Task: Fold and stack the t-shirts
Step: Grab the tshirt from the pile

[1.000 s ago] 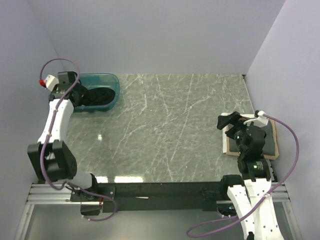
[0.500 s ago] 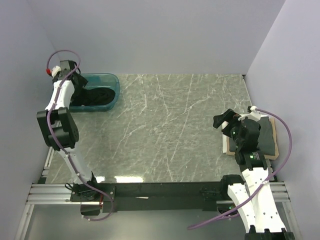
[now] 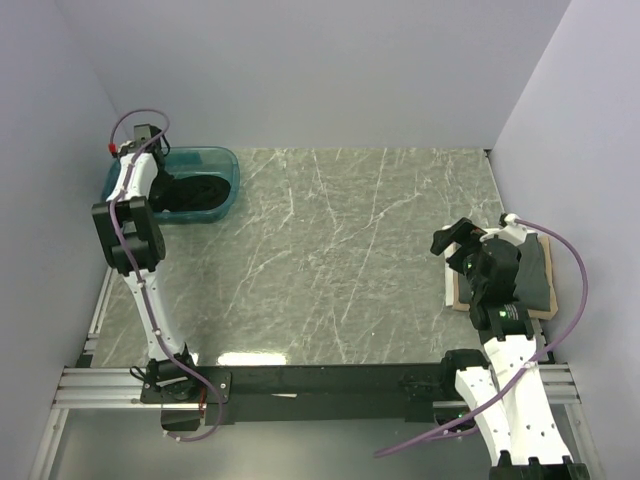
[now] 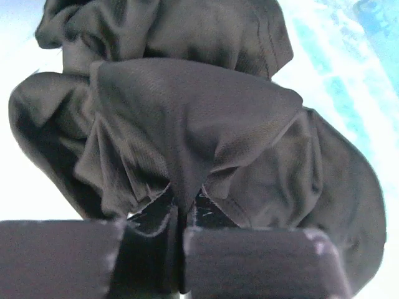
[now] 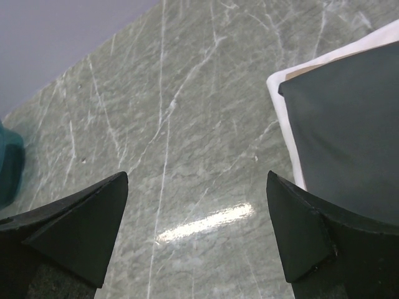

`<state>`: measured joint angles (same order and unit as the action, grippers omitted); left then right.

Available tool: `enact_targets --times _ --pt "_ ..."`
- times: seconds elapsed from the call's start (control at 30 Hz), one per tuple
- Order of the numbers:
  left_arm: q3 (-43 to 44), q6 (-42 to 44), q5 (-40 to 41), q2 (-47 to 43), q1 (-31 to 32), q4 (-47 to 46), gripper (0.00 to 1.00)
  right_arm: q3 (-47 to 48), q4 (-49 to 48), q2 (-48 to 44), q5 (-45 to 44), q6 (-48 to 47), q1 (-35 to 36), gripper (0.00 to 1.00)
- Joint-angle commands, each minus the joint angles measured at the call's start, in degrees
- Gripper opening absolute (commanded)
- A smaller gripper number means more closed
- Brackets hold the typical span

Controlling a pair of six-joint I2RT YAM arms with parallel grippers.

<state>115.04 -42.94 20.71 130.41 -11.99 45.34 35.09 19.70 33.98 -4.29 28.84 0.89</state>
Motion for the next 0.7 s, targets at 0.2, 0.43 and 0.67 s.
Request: enact_targets --times 0.2,0.43,0.67 --pt "1.34 1.36 -7.16 -17.54 1.26 -5.24 0.01 -0.37 -2.3 -0.83 -0.55 0.16 0.17 0.96" --pt "-1.57 4.35 -9.37 -38.96 14.93 -14.28 0.01 -0.55 -2.21 -5.67 1.57 0.16 0.26 0.95" --pt "-11.68 3.21 -29.12 -55.96 31.22 -37.57 0.01 -2.75 -4.32 -11.82 2.71 0.08 0.26 0.93"
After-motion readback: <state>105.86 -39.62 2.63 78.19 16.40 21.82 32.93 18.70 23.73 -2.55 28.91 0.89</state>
